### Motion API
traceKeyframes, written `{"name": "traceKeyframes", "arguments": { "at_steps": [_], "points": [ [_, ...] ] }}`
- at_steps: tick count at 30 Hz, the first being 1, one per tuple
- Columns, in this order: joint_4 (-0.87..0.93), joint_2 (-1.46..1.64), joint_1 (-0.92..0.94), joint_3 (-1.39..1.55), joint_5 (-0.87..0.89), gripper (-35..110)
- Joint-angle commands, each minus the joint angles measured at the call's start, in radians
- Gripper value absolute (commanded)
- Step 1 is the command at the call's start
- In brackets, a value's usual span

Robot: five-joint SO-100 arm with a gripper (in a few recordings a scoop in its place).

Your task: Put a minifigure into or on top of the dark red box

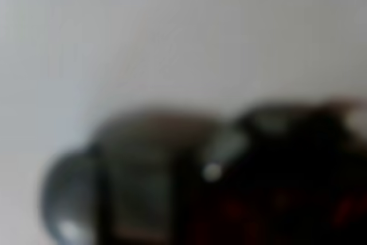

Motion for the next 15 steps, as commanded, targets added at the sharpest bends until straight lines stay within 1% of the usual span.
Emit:
{"name": "traceKeyframes", "arguments": {
  "at_steps": [1, 4, 6, 10, 13, 15],
  "points": [
    [-0.052, -0.249, -0.04, -0.178, -0.04, 20],
    [0.043, -0.477, -0.058, -0.377, -0.067, 20],
    [0.103, -0.5, -0.052, -0.422, -0.094, 20],
    [0.067, -0.302, -0.023, -0.314, -0.112, 20],
    [0.14, -0.202, -0.015, -0.322, -0.163, 20],
    [0.164, -0.158, -0.006, -0.354, -0.252, 20]
  ]
}}
